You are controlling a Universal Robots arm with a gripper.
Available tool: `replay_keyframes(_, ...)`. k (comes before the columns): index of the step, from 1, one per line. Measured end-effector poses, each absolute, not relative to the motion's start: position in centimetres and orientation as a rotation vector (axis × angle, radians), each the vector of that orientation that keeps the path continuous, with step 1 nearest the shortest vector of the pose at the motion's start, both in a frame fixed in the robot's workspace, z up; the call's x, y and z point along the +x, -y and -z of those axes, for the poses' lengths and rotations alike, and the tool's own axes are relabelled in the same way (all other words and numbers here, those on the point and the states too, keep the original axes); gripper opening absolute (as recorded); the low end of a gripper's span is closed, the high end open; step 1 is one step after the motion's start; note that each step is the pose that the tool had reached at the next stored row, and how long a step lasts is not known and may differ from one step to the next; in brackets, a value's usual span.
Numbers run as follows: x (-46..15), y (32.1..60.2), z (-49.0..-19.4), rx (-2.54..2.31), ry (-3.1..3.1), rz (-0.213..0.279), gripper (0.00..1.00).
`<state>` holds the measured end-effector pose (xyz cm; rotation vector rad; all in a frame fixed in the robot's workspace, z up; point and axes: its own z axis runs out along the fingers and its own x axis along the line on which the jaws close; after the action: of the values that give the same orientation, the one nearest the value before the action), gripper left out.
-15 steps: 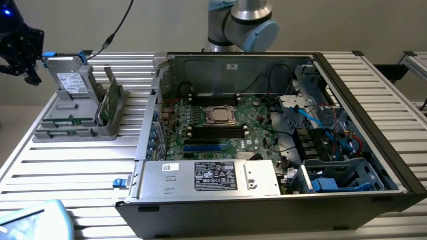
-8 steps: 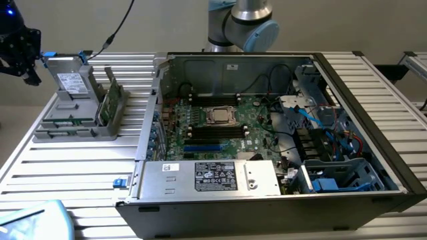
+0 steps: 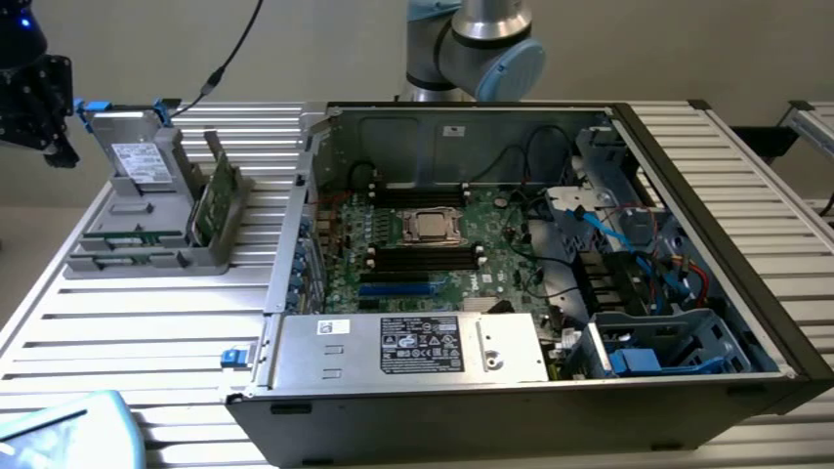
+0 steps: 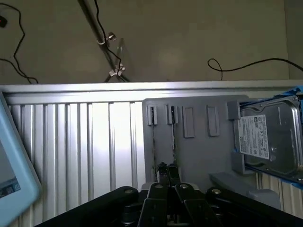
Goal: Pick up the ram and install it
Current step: 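Pick up the ram and move it above insertion slot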
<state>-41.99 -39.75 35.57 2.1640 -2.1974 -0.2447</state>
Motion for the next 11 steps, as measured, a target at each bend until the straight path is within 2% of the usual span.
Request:
replay_keyframes(8, -41.98, 39.75, -35.54, 2.227, 2.132, 0.248, 0.11)
replay_keyframes(11, -41.98, 39.75, -35.46, 2.234, 2.138, 0.235, 0.11)
